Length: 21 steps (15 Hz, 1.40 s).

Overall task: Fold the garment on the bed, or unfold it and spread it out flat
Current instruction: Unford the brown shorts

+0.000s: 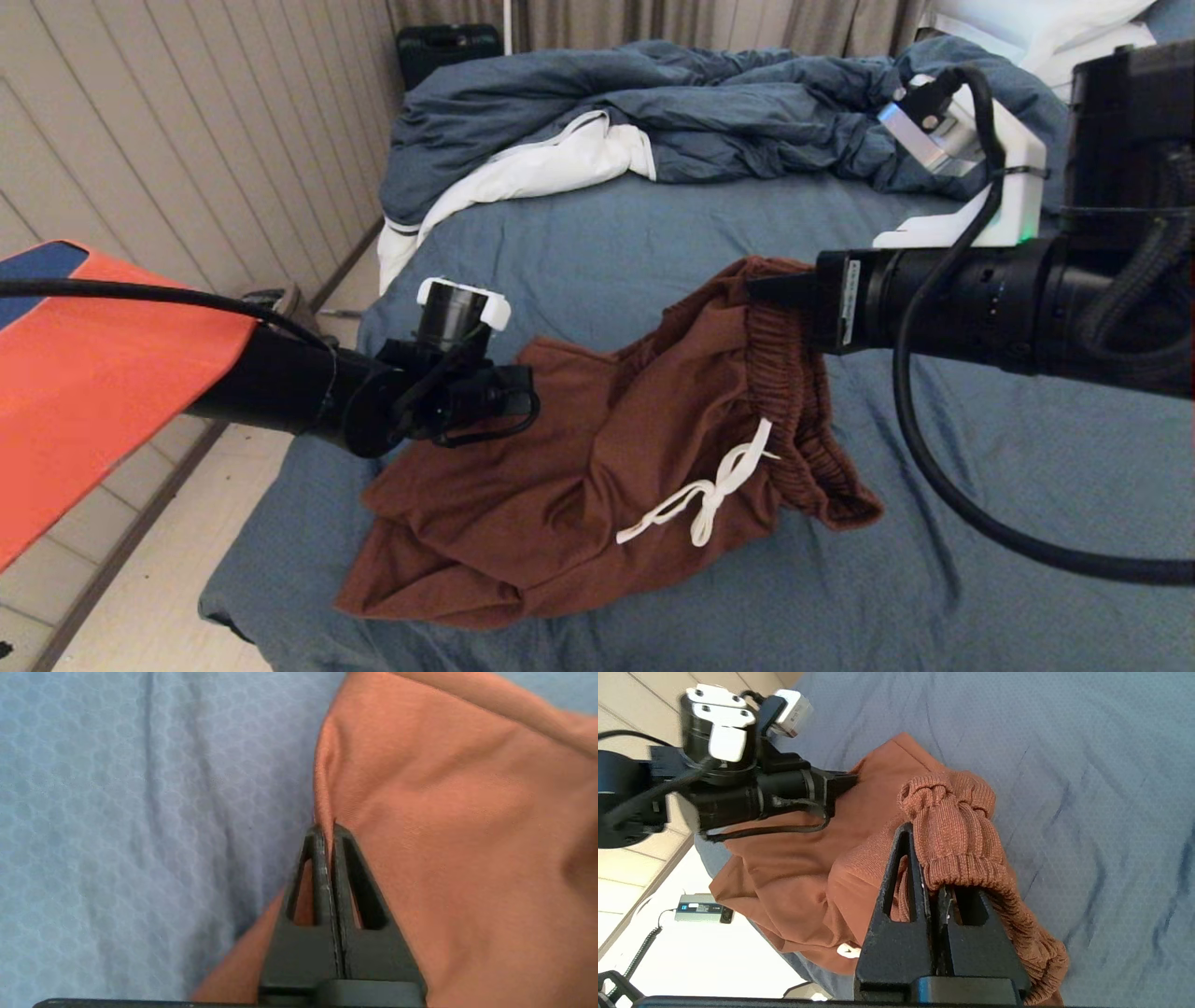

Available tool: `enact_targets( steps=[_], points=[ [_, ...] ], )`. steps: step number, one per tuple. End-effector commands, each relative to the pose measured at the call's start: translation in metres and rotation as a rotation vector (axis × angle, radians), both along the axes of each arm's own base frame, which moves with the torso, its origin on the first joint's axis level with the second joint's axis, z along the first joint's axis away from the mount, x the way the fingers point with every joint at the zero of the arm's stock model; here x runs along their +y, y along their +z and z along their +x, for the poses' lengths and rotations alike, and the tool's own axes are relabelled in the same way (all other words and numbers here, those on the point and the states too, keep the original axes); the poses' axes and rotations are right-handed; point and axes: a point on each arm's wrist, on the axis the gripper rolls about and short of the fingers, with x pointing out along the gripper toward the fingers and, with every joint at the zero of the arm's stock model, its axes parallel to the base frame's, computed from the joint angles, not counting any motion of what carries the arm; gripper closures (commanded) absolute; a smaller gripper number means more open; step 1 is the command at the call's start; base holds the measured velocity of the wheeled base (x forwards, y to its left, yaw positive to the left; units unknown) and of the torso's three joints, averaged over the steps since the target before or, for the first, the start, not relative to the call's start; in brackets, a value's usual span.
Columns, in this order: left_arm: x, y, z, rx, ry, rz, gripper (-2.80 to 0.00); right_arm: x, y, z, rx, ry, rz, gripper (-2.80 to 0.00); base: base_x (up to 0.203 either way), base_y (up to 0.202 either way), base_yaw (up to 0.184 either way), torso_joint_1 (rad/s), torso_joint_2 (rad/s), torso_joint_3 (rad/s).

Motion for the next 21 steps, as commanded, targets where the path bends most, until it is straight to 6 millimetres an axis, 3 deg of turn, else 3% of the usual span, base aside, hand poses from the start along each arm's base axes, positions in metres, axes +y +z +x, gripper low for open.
enact_targets(
  steps=[1, 6, 8, 12, 16, 21],
  points=[
    [0.0, 0.019, -0.014, -0.029, -0.026, -0.028, 0.0, 0.0, 0.0, 0.001, 0.002, -0.003, 0.0, 0.0, 0.0, 0.0, 0.0, 0.0, 0.0, 0.0],
    [0.004, 0.058, -0.038, -0.102, -0.056, -0.084, 0.0, -0.005, 0.008, -0.004, -0.024, -0.014, 0.018, 0.0, 0.0, 0.0, 0.0, 0.0, 0.0, 0.0],
    [0.017, 0.091, -0.057, -0.161, -0.056, -0.121, 0.0, -0.013, 0.017, -0.016, -0.055, -0.016, 0.039, 0.0, 0.0, 0.0, 0.0, 0.0, 0.0, 0.0],
    [0.061, 0.162, -0.114, -0.289, -0.035, -0.194, 0.0, -0.038, 0.03, -0.041, -0.107, -0.048, 0.07, 0.0, 0.0, 0.0, 0.0, 0.0, 0.0, 0.0],
    [0.099, 0.194, -0.15, -0.359, 0.022, -0.22, 0.0, -0.06, 0.04, -0.066, -0.132, -0.08, 0.07, 0.0, 0.0, 0.0, 0.0, 0.0, 0.0, 0.0],
    [0.129, 0.222, -0.191, -0.425, 0.049, -0.252, 0.0, -0.076, 0.051, -0.089, -0.185, -0.088, 0.101, 0.0, 0.0, 0.0, 0.0, 0.0, 0.0, 0.0]
  ],
)
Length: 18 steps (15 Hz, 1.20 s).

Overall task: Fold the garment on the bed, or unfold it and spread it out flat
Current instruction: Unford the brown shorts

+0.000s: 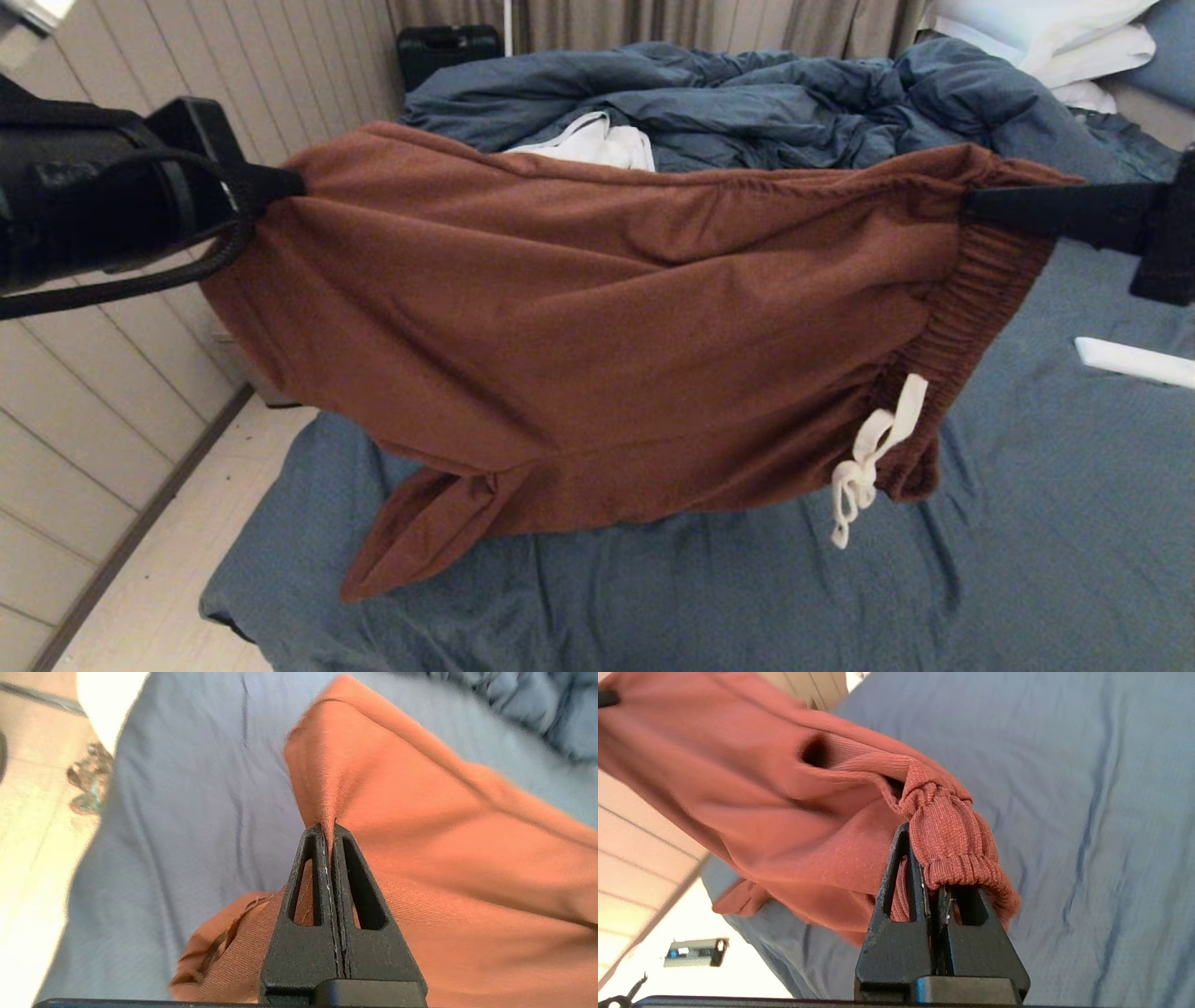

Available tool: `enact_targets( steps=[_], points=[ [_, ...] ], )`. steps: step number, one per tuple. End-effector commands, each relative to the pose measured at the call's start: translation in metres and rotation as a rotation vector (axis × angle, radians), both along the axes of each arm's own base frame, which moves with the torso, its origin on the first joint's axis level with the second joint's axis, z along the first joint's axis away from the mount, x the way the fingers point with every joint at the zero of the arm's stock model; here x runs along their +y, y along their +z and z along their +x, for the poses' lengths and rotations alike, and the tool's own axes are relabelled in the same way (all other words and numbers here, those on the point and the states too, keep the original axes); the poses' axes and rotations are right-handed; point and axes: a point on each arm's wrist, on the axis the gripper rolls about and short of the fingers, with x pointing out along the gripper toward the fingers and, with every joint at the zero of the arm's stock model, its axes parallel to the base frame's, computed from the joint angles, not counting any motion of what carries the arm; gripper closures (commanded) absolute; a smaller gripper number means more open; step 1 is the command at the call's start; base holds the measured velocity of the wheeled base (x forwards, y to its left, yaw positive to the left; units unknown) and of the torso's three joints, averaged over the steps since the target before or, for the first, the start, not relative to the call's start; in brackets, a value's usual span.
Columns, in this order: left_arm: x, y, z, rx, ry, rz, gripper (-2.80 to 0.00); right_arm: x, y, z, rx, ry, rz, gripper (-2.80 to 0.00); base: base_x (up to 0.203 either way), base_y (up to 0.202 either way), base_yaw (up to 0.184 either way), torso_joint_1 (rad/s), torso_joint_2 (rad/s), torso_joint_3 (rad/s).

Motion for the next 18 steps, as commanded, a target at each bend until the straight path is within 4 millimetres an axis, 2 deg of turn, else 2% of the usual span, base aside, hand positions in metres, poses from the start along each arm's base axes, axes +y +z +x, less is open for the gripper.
enact_targets(
  steps=[1, 4, 8, 15, 18],
  points=[
    [0.019, 0.023, -0.034, -0.067, 0.005, -0.039, 0.0, -0.011, 0.008, -0.02, -0.045, 0.004, 0.028, 0.0, 0.0, 0.0, 0.0, 0.0, 0.0, 0.0],
    [0.033, 0.035, -0.059, -0.093, 0.001, -0.052, 0.0, -0.021, 0.011, -0.041, -0.065, 0.033, 0.041, 0.0, 0.0, 0.0, 0.0, 0.0, 0.0, 0.0],
    [0.036, 0.038, -0.066, -0.097, -0.008, -0.05, 0.0, -0.032, 0.01, -0.061, -0.062, 0.062, 0.035, 0.0, 0.0, 0.0, 0.0, 0.0, 0.0, 0.0],
    [0.048, 0.07, -0.088, -0.166, -0.01, -0.053, 0.0, -0.034, 0.015, -0.068, -0.089, 0.172, 0.049, 0.0, 0.0, 0.0, 0.0, 0.0, 0.0, 0.0],
    [0.057, 0.081, -0.104, -0.193, -0.006, -0.064, 0.0, -0.035, 0.02, -0.072, -0.109, 0.205, 0.059, 0.0, 0.0, 0.0, 0.0, 0.0, 0.0, 0.0]
  ],
)
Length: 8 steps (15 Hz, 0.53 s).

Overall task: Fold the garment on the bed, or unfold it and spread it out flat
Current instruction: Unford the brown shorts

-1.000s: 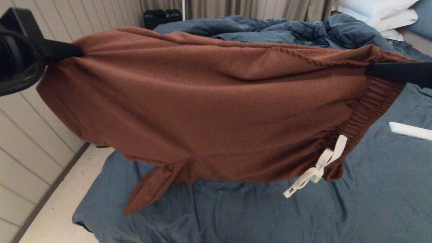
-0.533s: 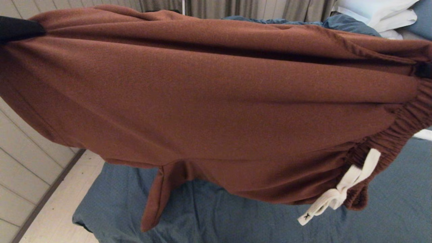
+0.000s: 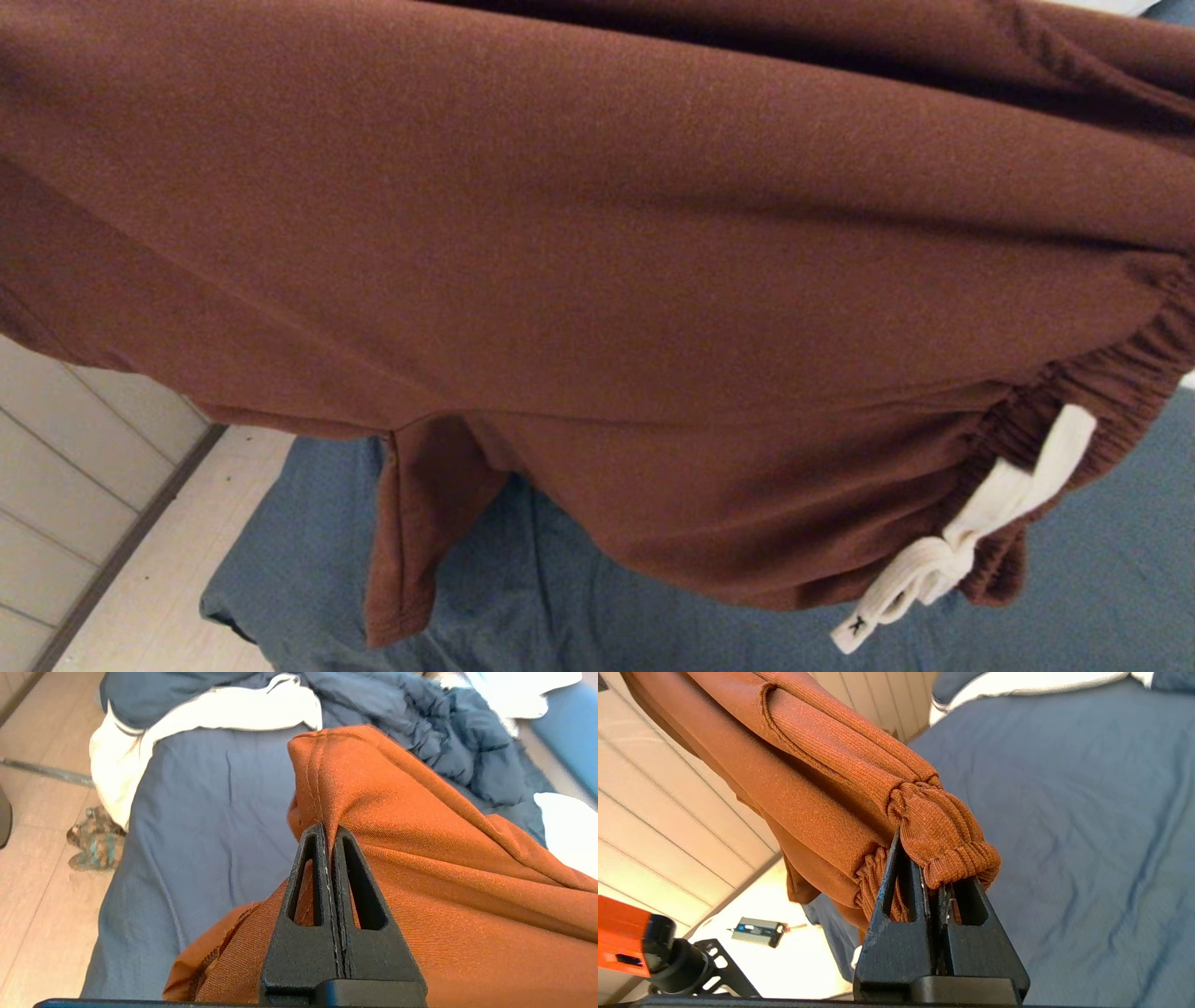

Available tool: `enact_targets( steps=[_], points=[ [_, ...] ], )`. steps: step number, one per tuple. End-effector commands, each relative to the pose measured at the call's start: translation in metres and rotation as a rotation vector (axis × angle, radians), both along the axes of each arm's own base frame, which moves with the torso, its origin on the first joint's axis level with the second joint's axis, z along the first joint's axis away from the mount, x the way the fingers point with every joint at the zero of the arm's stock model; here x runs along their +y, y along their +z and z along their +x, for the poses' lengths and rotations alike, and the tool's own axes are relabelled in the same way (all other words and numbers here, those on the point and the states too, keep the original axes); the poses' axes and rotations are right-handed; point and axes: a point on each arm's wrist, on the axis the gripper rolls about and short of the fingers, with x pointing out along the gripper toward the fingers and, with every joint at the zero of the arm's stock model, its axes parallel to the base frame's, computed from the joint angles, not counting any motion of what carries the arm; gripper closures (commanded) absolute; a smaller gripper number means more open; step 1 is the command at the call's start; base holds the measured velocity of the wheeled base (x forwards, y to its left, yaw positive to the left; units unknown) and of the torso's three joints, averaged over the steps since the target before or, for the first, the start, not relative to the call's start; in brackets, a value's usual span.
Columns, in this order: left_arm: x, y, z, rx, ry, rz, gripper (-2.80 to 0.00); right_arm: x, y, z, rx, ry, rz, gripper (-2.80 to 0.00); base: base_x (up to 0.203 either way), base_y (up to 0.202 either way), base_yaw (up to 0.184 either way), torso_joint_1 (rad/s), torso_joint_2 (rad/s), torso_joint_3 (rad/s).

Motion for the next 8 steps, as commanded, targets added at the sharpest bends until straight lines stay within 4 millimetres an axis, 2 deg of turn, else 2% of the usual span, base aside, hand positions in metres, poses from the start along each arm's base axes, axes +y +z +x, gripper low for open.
enact_targets(
  steps=[1, 8],
  points=[
    [0.007, 0.011, -0.012, -0.035, 0.004, -0.022, 0.0, -0.001, 0.003, -0.001, -0.009, 0.002, 0.007, 0.0, 0.0, 0.0, 0.0, 0.0, 0.0, 0.0],
    [0.015, 0.028, -0.026, -0.08, 0.006, -0.03, 0.0, -0.006, 0.01, -0.01, -0.044, 0.008, 0.028, 0.0, 0.0, 0.0, 0.0, 0.0, 0.0, 0.0]
  ],
)
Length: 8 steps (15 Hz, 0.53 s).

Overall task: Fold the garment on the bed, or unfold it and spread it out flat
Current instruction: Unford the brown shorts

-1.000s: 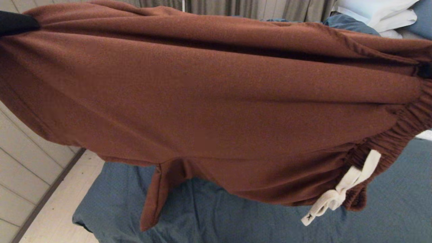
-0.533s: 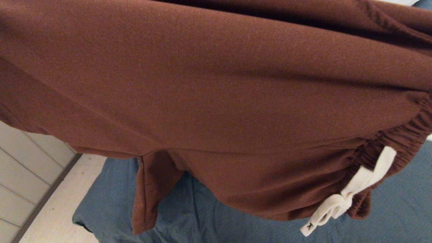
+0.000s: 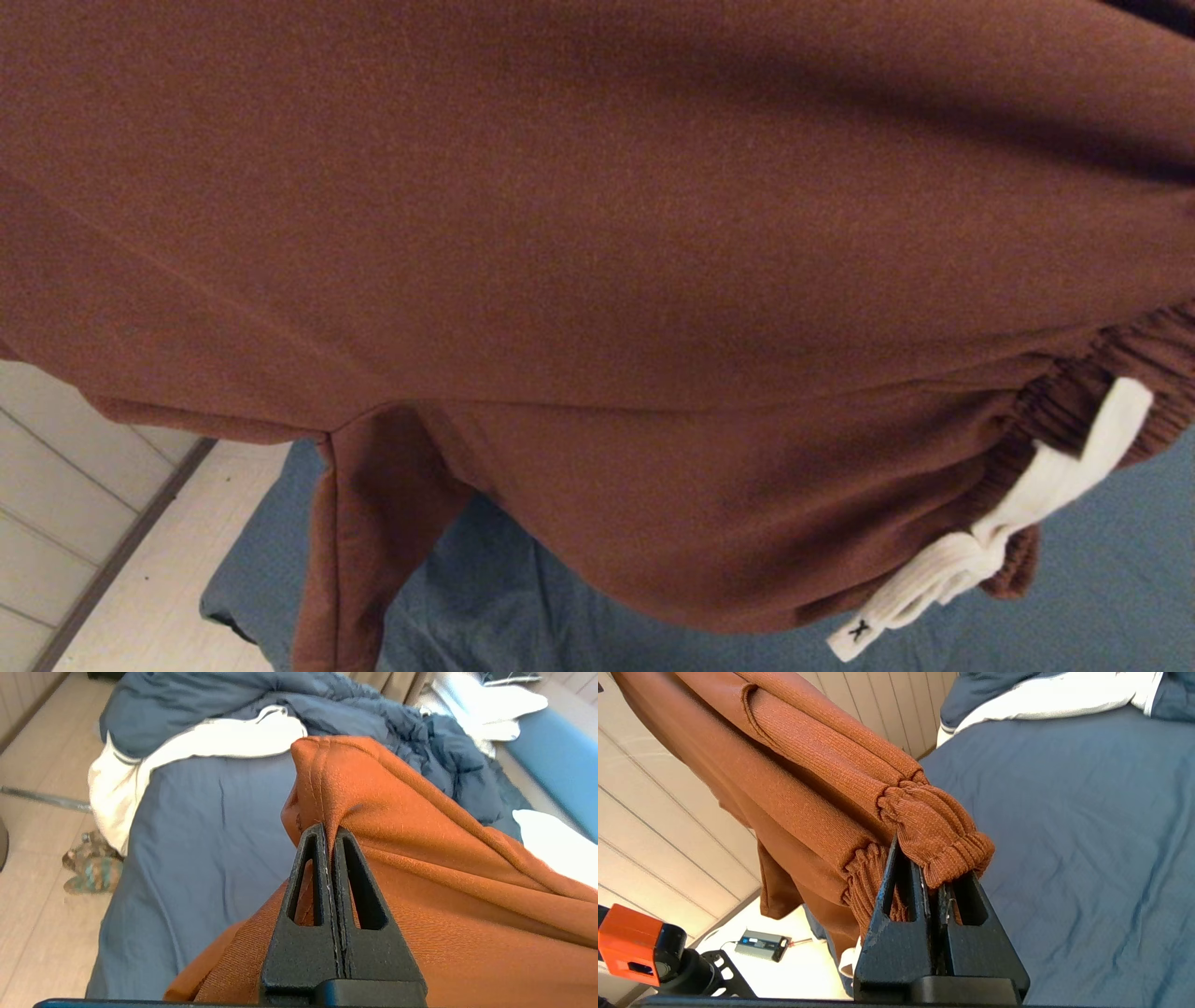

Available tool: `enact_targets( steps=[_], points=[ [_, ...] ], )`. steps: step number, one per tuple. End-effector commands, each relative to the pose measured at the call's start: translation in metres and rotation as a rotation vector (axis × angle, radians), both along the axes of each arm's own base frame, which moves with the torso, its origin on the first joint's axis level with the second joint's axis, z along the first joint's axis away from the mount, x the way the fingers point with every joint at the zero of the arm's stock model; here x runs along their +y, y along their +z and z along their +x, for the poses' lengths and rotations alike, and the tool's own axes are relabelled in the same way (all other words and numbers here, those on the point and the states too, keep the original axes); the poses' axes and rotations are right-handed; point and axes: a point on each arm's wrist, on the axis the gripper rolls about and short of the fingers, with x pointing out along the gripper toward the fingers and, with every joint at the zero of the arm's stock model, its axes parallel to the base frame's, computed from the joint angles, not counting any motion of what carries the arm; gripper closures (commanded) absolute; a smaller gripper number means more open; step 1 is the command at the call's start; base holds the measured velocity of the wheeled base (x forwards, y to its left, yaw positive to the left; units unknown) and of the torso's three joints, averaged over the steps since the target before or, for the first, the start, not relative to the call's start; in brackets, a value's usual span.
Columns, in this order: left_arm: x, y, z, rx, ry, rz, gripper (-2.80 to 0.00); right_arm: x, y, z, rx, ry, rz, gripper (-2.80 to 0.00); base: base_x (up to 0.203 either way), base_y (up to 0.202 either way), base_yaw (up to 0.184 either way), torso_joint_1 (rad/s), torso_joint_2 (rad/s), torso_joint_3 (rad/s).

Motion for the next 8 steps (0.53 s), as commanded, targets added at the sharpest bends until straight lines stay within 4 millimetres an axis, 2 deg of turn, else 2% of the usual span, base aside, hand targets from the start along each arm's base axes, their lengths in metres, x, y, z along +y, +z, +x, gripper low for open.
enact_targets(
  steps=[1, 8],
  points=[
    [0.003, 0.007, -0.004, -0.014, 0.003, -0.01, 0.0, -0.001, 0.001, -0.002, -0.006, 0.002, 0.003, 0.0, 0.0, 0.0, 0.0, 0.0, 0.0, 0.0],
    [0.013, 0.01, -0.022, -0.044, 0.014, 0.019, 0.0, 0.0, 0.003, -0.002, -0.023, 0.044, -0.014, 0.0, 0.0, 0.0, 0.0, 0.0, 0.0, 0.0]
  ],
)
